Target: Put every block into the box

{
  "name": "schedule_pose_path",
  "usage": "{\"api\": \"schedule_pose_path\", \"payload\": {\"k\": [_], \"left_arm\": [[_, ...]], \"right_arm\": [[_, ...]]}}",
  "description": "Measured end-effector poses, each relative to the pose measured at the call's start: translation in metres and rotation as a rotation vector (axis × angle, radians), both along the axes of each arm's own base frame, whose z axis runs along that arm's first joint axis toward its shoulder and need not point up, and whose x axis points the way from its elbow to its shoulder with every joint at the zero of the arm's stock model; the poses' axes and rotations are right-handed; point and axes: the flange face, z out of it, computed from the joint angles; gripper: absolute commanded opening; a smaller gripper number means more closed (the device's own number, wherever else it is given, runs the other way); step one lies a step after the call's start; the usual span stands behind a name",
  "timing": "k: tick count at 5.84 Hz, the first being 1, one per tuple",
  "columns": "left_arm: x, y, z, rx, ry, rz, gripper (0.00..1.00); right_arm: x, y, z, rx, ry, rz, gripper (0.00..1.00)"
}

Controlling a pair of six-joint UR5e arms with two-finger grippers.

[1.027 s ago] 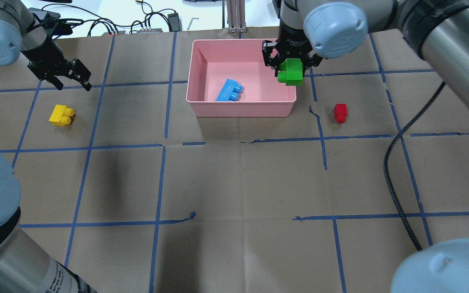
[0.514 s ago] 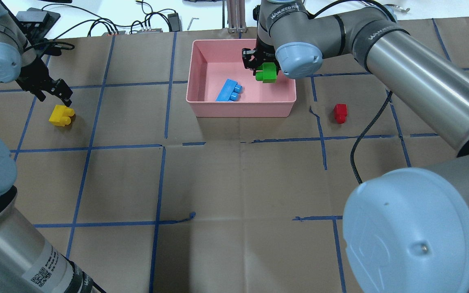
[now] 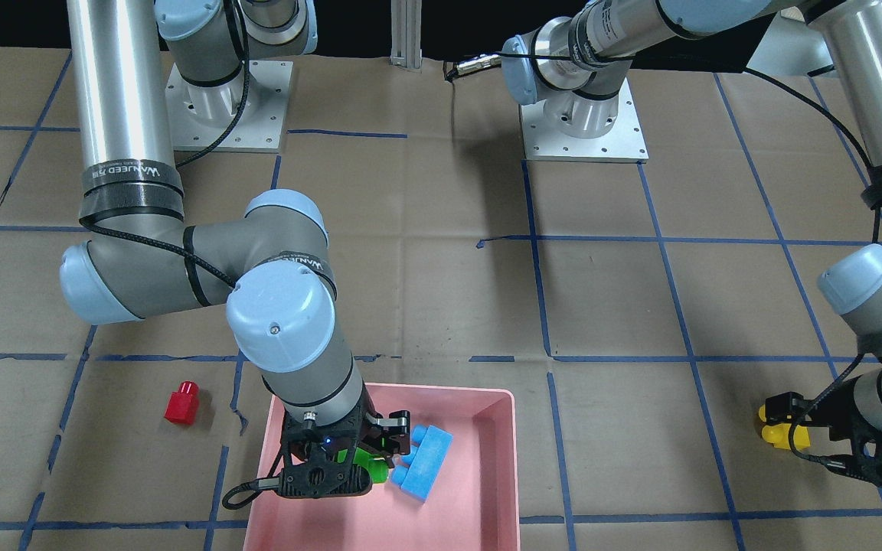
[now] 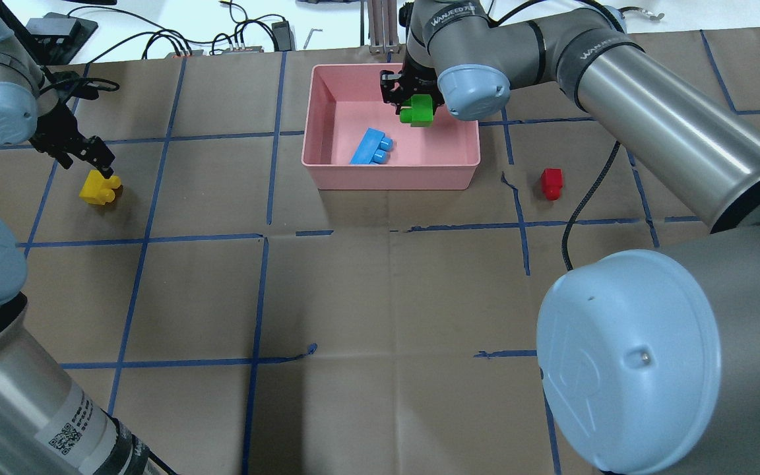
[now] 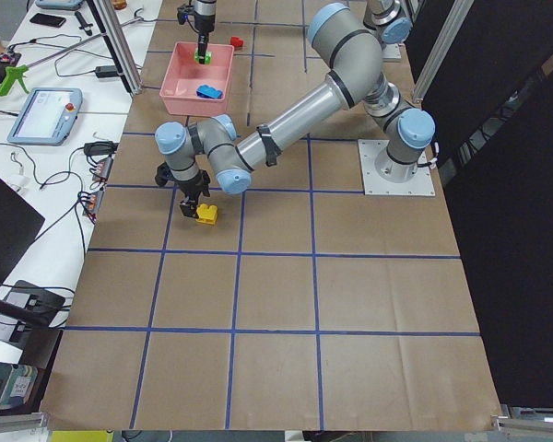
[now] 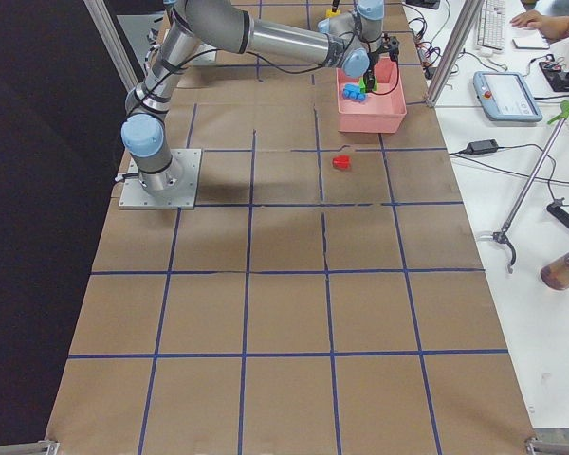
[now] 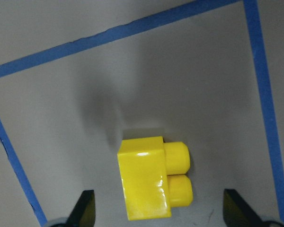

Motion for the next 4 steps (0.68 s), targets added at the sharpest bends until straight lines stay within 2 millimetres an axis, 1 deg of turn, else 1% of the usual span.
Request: {"api": "schedule_pose_path", "payload": {"k": [1, 2, 3, 4], "left_arm": [[0.001, -0.001, -0.016, 0.016, 0.005, 0.001, 0.92], [0.004, 0.000, -0.029, 0.047, -0.012, 0.000, 0.55], [0.008, 0.001, -0.038, 0.081, -0.045, -0.004, 0.32], [0.010, 0.001, -0.039, 0.100, -0.059, -0.006, 0.08]], "right_arm": [[0.000, 0.000, 0.004, 0.006, -0.022, -0.012, 1.00], [-0.005, 0.003, 0.016, 0.018, -0.022, -0.028, 1.00], [-0.018, 0.009, 0.035, 0.044, -0.007, -0.043, 1.00], [-0.049, 0.012, 0.051, 0.077, 0.042, -0.076, 1.00]]}}
